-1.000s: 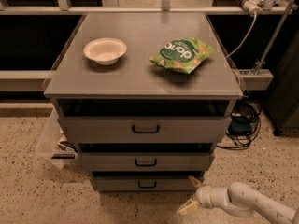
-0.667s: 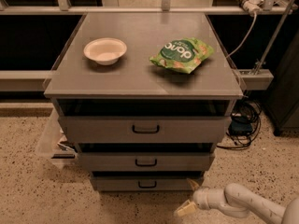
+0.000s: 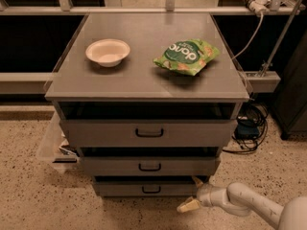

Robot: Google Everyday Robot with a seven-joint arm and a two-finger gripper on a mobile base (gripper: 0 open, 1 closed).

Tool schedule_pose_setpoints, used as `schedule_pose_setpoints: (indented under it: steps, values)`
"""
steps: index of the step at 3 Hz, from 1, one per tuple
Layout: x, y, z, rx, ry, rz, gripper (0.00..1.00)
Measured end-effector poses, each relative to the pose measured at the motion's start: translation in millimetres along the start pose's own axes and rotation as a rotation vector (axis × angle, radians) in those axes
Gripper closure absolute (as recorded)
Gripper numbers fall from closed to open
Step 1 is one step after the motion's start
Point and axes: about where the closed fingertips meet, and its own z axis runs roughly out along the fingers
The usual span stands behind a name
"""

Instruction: Open bottom drawer

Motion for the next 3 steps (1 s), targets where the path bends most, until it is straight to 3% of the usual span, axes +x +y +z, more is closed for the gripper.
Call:
schedule_pose_setpoints:
  steps: [1,3]
  values:
    - [-15.1,-32.8,-1.6,0.067,-0.026,-0.029,0.0]
    - [-9.7,-30.7,4.1,0.068,-0.024,-0.014,0.0]
